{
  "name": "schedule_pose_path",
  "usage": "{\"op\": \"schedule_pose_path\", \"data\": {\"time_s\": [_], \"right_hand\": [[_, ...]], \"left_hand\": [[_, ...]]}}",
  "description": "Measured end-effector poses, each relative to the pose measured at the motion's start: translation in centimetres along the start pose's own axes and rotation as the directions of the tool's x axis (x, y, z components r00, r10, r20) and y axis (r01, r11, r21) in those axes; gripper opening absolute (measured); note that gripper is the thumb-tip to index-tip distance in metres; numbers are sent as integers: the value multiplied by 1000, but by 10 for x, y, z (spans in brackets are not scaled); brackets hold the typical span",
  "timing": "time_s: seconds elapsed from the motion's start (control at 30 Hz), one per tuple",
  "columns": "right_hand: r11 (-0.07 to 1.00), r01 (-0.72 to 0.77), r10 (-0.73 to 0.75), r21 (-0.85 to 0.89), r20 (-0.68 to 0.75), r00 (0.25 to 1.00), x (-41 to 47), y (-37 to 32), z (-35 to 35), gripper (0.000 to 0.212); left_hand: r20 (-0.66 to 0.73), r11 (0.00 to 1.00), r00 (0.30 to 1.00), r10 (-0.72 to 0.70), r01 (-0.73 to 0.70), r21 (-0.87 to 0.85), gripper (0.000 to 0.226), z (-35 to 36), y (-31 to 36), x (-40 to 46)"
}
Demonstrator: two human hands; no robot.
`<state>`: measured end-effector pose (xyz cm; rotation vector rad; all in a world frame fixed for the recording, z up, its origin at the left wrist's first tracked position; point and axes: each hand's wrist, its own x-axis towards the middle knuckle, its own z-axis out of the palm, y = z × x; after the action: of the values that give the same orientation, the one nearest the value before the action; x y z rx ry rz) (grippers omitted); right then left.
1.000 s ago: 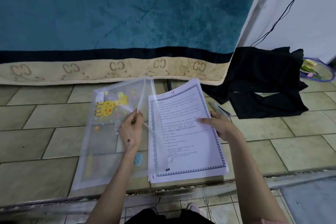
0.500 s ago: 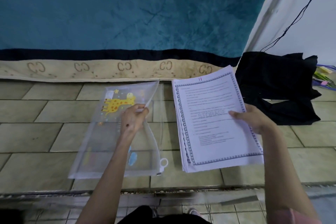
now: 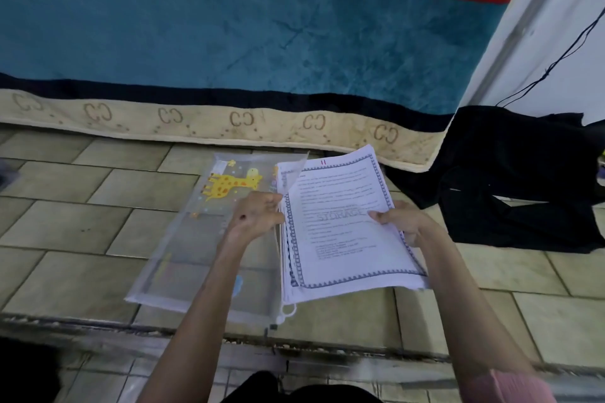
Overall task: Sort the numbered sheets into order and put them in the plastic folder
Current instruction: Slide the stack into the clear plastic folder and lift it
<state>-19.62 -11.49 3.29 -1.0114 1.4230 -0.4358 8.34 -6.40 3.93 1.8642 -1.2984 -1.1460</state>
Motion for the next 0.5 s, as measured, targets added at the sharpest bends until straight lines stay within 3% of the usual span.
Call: {"op": "schedule_pose_path", "data": {"time_s": [0.13,0.3,0.43,0.5], "right_hand": [[998,-38,37,52,16,999,11,14,13,46],[996,-48,55,80,-78,995,3,19,31,36],[986,-46,71,159,-151,986,4,28,38,56],[974,-29,67,226,-165,984,-1,29,43,51]], "left_hand": [[135,985,988,-79,57,162,62,-17,2,-3],[257,979,960,-114,65,194,69,-34,8,-15],[296,985,949,-112,65,162,70,-47,1,-17],[311,985,943,-116,70,155,71,-49,-2,-17]]}}
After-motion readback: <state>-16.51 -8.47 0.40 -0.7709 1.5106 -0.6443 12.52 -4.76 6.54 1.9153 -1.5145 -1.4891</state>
